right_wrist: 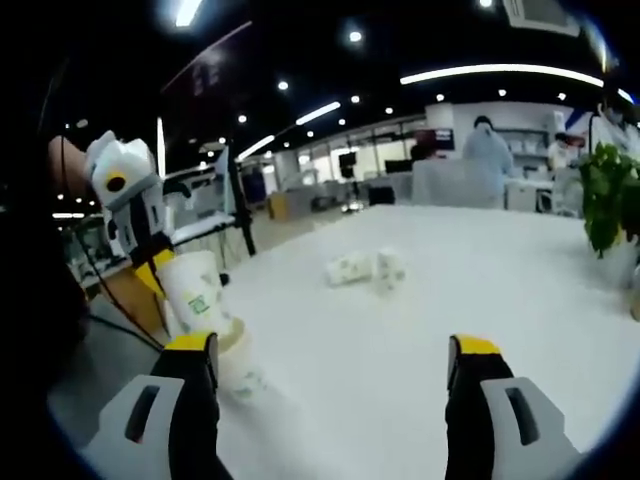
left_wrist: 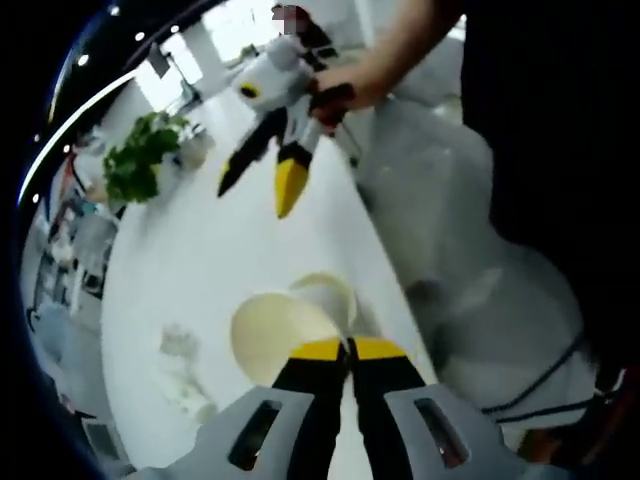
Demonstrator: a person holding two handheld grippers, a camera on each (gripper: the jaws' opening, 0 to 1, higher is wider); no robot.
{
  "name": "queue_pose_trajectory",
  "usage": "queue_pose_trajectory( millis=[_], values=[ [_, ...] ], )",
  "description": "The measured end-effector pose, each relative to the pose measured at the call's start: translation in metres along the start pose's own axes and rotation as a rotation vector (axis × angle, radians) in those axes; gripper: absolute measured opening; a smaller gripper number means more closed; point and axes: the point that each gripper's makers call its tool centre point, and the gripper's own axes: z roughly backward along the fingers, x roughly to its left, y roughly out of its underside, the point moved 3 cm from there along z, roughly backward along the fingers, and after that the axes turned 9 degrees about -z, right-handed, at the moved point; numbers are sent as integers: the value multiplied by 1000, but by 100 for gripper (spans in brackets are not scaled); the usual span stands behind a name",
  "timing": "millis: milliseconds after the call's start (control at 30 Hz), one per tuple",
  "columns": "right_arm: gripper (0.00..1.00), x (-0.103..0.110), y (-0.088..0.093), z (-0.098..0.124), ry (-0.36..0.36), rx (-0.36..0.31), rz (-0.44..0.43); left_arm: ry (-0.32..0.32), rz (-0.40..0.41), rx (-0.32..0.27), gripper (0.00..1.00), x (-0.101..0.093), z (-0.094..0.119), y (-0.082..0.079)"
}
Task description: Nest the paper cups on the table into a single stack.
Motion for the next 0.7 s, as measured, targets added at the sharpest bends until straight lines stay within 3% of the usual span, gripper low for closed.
queue_pose_trajectory(
  millis=[367, 700],
  values=[
    [93, -2, -1, 2, 1, 1, 0, 19, -48, 21, 1, 7, -2, -8],
    [93, -2, -3, 4, 5, -8, -3, 79, -117, 54, 1, 3, -13, -11]
  ],
)
